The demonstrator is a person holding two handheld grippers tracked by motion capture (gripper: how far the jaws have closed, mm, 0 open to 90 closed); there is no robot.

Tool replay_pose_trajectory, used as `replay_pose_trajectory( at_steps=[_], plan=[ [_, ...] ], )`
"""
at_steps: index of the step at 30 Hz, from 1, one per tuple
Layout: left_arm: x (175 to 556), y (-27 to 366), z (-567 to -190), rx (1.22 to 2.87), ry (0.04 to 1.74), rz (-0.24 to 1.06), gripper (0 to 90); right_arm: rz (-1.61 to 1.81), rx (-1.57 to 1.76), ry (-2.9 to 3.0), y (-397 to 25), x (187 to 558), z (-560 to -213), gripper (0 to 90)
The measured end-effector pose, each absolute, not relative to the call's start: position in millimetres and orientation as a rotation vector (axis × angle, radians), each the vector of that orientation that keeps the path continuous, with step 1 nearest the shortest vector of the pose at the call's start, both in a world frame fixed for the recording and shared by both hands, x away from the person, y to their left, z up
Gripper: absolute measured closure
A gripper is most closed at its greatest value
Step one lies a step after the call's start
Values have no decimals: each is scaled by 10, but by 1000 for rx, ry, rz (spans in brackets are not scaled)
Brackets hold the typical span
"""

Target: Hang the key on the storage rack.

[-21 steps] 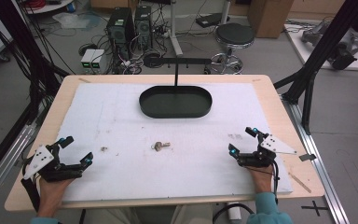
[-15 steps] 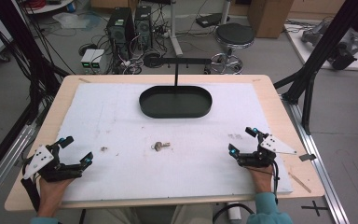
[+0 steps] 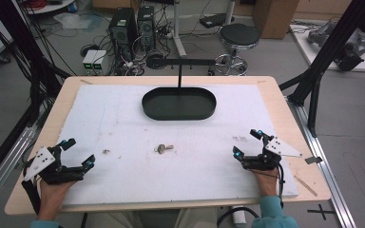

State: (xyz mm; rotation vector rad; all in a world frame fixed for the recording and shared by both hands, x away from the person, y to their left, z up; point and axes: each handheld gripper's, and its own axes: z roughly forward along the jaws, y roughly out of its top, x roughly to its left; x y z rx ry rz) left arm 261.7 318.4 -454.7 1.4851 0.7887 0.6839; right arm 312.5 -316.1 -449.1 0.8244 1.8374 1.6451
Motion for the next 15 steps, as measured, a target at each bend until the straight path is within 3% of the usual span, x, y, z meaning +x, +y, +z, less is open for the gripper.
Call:
replay_pose_trajectory(
  at_steps=[15],
  plan=[
    [2925,2921,-3941,1719,661,596,17,1645,829,1836,-3167,3128,-4491,6]
  ],
)
